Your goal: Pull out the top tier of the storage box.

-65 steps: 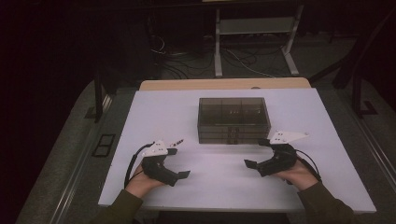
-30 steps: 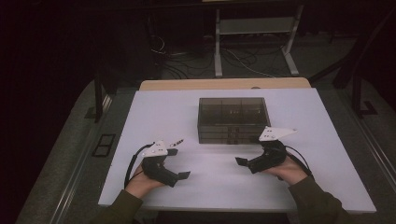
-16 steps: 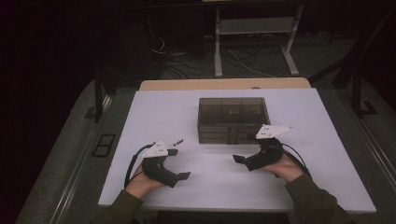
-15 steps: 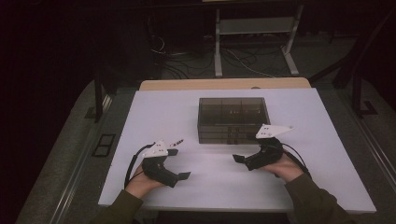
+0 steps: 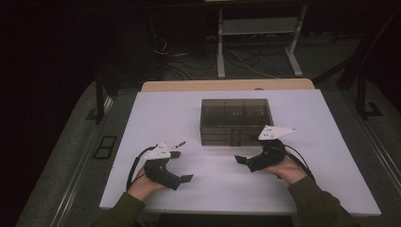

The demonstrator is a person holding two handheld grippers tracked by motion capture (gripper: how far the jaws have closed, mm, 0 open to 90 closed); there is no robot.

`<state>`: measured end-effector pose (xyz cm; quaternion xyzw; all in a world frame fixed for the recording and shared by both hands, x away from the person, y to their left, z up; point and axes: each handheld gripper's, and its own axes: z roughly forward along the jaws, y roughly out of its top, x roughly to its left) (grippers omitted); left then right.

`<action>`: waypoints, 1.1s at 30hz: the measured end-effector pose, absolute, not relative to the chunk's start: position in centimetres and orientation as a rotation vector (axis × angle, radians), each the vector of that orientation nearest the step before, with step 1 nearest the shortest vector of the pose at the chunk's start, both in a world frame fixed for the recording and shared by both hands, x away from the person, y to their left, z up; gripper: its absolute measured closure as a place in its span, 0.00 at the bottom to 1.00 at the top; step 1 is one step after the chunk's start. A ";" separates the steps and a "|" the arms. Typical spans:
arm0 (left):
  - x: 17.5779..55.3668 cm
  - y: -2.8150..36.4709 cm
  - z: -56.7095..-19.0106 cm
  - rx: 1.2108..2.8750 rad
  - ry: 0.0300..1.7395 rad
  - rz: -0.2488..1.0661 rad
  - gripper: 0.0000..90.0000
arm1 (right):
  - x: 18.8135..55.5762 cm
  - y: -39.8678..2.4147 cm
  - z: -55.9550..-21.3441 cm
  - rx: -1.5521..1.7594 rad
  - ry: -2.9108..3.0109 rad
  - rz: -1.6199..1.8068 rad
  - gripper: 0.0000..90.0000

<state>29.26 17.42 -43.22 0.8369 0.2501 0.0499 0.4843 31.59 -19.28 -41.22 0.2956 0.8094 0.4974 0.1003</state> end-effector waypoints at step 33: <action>29.2 17.4 -43.3 2.047 0.600 0.131 0.00 | 30.9 -19.1 -41.3 0.772 2.360 1.332 0.01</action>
